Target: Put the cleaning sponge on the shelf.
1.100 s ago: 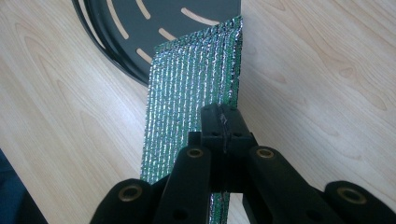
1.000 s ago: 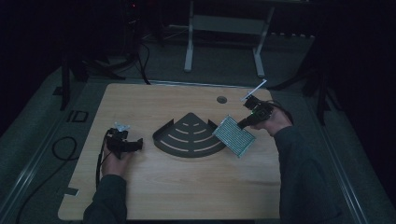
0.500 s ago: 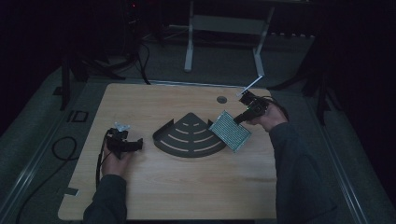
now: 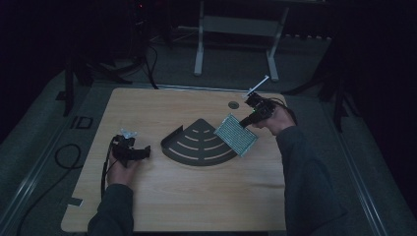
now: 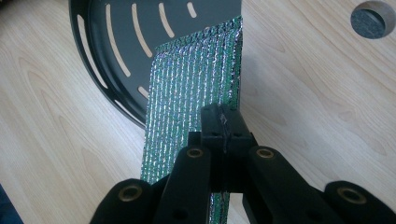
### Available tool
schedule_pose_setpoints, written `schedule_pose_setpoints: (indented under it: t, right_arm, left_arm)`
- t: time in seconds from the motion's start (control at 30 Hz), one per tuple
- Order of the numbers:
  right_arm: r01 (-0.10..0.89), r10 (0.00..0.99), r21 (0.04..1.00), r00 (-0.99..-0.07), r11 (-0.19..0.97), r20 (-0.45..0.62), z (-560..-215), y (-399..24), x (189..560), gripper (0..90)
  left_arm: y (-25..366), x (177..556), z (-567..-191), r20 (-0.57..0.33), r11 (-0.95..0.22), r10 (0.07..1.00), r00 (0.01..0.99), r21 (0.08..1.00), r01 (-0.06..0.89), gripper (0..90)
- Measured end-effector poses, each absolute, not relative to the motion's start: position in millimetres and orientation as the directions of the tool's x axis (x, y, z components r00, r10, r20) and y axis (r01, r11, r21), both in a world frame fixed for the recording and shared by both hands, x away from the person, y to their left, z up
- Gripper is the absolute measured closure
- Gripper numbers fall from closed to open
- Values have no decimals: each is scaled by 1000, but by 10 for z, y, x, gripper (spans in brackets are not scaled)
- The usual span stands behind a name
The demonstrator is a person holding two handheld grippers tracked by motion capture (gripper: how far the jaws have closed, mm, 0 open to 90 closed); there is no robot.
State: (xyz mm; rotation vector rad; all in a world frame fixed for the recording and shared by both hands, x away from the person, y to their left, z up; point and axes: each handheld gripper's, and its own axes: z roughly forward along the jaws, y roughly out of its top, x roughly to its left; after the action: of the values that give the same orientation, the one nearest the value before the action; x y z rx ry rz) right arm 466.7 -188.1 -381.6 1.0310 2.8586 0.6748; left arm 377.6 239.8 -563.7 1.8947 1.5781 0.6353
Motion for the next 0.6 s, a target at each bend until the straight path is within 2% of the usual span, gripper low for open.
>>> schedule_pose_setpoints:
  t: [0.6]
  right_arm:
    - [598, 616, 414, -780, 686, 107, -3823, -1723, 4772, 900]
  left_arm:
    - [2396, 3777, -5638, -9, -125, 983, 184, 700, 703, 93]
